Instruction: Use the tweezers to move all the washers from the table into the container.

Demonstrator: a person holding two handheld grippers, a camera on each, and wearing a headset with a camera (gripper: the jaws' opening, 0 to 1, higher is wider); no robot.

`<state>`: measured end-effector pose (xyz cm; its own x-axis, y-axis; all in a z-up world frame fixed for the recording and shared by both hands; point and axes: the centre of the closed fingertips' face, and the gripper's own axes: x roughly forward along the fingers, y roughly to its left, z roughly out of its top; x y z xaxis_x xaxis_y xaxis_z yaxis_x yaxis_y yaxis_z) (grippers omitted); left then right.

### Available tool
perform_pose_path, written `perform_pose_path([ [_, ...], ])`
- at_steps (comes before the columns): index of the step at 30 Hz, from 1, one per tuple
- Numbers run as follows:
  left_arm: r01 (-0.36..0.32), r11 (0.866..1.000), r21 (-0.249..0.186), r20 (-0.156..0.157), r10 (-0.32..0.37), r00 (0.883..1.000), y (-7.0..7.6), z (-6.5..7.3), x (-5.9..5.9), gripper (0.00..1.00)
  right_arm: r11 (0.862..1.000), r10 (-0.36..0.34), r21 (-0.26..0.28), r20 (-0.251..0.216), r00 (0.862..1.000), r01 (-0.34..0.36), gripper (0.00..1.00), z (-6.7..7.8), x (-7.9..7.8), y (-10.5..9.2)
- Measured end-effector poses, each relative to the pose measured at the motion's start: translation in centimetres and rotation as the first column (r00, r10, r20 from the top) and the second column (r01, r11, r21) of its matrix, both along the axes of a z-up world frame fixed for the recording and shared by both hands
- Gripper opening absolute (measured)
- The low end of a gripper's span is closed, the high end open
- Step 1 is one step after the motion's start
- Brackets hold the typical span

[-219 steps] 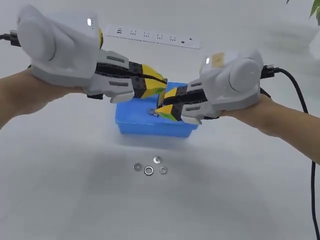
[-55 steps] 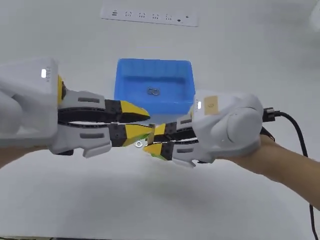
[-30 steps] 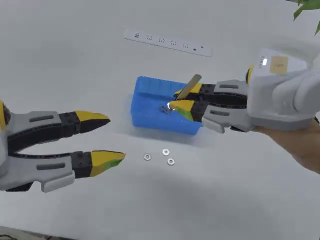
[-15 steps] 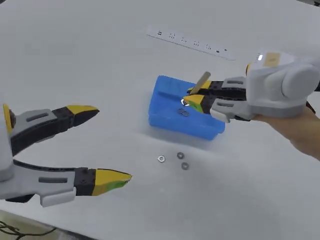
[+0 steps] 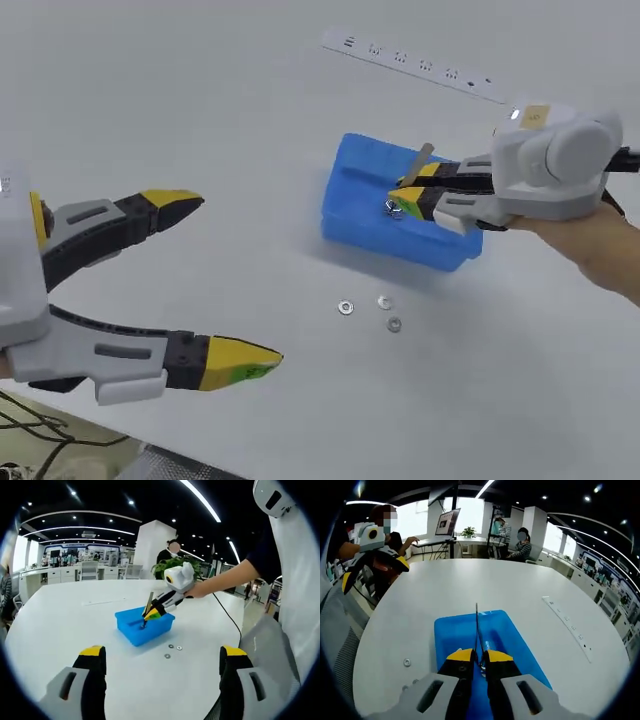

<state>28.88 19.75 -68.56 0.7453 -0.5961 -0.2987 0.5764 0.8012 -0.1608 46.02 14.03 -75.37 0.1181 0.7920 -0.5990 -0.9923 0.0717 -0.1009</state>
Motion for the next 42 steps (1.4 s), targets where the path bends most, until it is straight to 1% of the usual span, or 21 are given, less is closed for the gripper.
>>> perform_pose_path([
  [4,-0.004,1.0,0.01,-0.002,0.004,1.0,0.1,-0.2,0.1,0.99,1.0,0.006,-0.011,-0.003,1.0,-0.006,0.09,-0.5,0.0,-0.1],
  [6,-0.003,1.0,0.008,-0.004,0.003,1.0,0.0,-0.2,0.1,0.99,1.0,0.002,-0.005,-0.01,1.0,-0.003,0.09,-0.5,0.0,0.0],
  [8,-0.004,1.0,0.008,0.002,0.004,1.0,0.0,-0.1,0.1,0.99,1.0,0.0,-0.001,-0.009,1.0,0.0,0.09,-0.5,0.1,0.0],
  [10,-0.006,1.0,-0.001,0.003,0.006,1.0,-0.1,0.0,0.0,0.99,1.0,-0.001,0.003,-0.013,1.0,0.001,0.09,-0.5,0.1,0.1],
  [13,-0.008,1.0,0.001,0.0,0.008,1.0,-0.1,0.0,-0.1,0.99,1.0,0.012,-0.003,-0.019,1.0,-0.012,0.1,-0.6,-0.2,0.0],
  [16,-0.008,1.0,0.0,-0.005,0.008,1.0,-0.1,-0.1,-0.2,0.99,1.0,0.023,-0.013,-0.002,1.0,-0.023,0.1,-0.6,-0.4,-0.1],
  [23,-0.006,1.0,-0.005,-0.005,0.006,1.0,-0.2,0.0,-0.3,0.99,1.0,0.012,-0.005,0.002,1.0,-0.012,0.11,-0.2,-0.2,-0.1],
  [27,-0.013,1.0,-0.015,0.002,0.013,1.0,-0.2,0.3,0.0,0.99,1.0,0.013,-0.007,0.01,1.0,-0.013,0.1,0.1,-0.2,-0.3],
  [29,-0.015,1.0,-0.021,0.02,0.016,1.0,-0.2,0.8,0.7,0.99,1.0,0.015,-0.006,0.009,1.0,-0.015,0.1,0.3,-0.3,-0.4],
  [30,-0.012,0.999,-0.032,0.036,0.013,0.999,-0.4,1.3,1.3,0.99,1.0,0.015,-0.01,0.015,1.0,-0.015,0.09,0.4,-0.4,-0.5],
  [31,-0.008,0.999,-0.037,0.045,0.01,0.999,-0.5,1.6,1.8,0.98,1.0,0.019,-0.015,0.022,1.0,-0.018,0.09,0.4,-0.3,-0.6],
  [32,0.001,0.999,-0.041,0.062,0.002,0.998,-0.7,2.0,2.7,0.98,1.0,0.021,-0.017,0.023,1.0,-0.021,0.08,0.5,-0.4,-0.6],
  [33,0.004,0.999,-0.042,0.068,-0.001,0.998,-0.8,2.2,3.0,0.97,1.0,0.021,-0.018,0.023,1.0,-0.021,0.08,0.5,-0.4,-0.7],
  [34,0.008,0.999,-0.041,0.076,-0.005,0.997,-1.0,2.4,4.0,0.97,0.999,0.024,-0.024,0.029,0.999,-0.024,0.08,0.5,-0.5,-0.8],
  [35,0.008,0.999,-0.039,0.082,-0.004,0.997,-1.1,2.5,4.7,0.96,0.999,0.026,-0.031,0.036,0.999,-0.025,0.08,0.5,-0.5,-0.8],
  [36,0.01,0.999,-0.032,0.099,-0.007,0.995,-1.3,2.8,5.8,0.94,0.999,0.028,-0.035,0.036,0.999,-0.026,0.08,0.6,-0.6,-0.9],
  [37,0.01,0.999,-0.033,0.112,-0.006,0.994,-1.4,3.1,6.5,0.92,0.999,0.03,-0.035,0.036,0.999,-0.028,0.08,0.6,-0.7,-0.9],
  [38,0.01,0.999,-0.034,0.124,-0.006,0.992,-1.7,3.3,7.4,0.91,0.999,0.033,-0.036,0.036,0.999,-0.031,0.08,0.7,-0.8,-0.9],
  [40,0.029,0.999,-0.039,0.135,-0.023,0.991,-2.5,3.7,8.7,0.89,0.999,0.042,-0.036,0.042,0.998,-0.04,0.08,1.0,-1.0,-0.9],
  [41,0.041,0.999,-0.034,0.133,-0.036,0.99,-2.9,3.8,9.0,0.88,0.998,0.044,-0.035,0.044,0.998,-0.043,0.08,1.1,-1.1,-0.9],
  [42,0.056,0.998,-0.015,0.134,-0.054,0.99,-3.4,3.8,9.3,0.87,0.998,0.048,-0.034,0.046,0.998,-0.046,0.08,1.2,-1.2,-0.9],
])
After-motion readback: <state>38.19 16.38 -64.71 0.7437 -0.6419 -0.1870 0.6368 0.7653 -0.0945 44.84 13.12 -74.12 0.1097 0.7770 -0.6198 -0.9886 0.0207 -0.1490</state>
